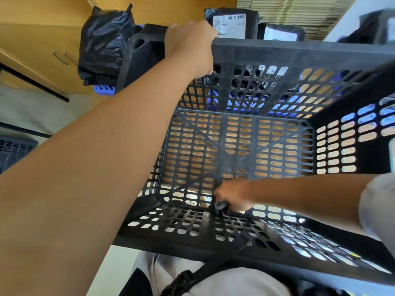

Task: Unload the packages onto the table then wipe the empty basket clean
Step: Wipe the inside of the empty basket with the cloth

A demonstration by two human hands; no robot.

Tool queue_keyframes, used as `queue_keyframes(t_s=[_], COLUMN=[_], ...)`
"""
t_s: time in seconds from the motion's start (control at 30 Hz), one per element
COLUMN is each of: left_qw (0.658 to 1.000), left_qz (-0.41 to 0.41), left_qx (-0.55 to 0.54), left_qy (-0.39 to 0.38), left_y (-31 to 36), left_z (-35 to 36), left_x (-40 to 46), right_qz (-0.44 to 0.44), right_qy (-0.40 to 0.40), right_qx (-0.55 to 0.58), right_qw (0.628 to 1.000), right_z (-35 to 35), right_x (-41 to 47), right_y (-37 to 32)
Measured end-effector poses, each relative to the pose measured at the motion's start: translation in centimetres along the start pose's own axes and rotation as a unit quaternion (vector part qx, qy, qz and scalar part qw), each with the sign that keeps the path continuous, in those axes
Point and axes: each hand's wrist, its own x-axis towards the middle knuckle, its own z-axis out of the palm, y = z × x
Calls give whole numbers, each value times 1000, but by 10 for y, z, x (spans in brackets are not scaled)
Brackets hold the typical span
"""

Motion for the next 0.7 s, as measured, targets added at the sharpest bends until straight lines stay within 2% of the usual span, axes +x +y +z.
queue_keyframes(t_s=[0.03,0.1,0.17,0.23,0.27,0.37,0.5,0.6,0.7], left_qw=[1000,1000,1000,1000,1000,1000,1000,1000,1000], left_qz=[-1,-4,-4,-1,-1,-3,-9,-3,-2], left_qx=[-3,-6,-3,-1,3,8,15,19,12], left_qy=[-2,0,4,11,13,22,16,20,20], left_y=[0,-2,-2,-1,-1,-2,-4,-5,-6], left_z=[0,1,1,2,3,6,9,10,11], left_x=[1,0,-2,-2,-2,0,1,1,2], right_qz=[8,54,144,230,253,274,295,263,201], right_qy=[23,139,292,385,396,386,426,388,296], right_qx=[36,93,57,33,33,18,0,7,9], right_qw=[999,984,944,893,882,880,855,883,934], right_z=[-3,-24,-58,-87,-97,-102,-93,-91,-66], right_x=[-3,-4,-2,1,3,18,37,34,17], right_y=[1,13,34,57,64,75,76,70,47])
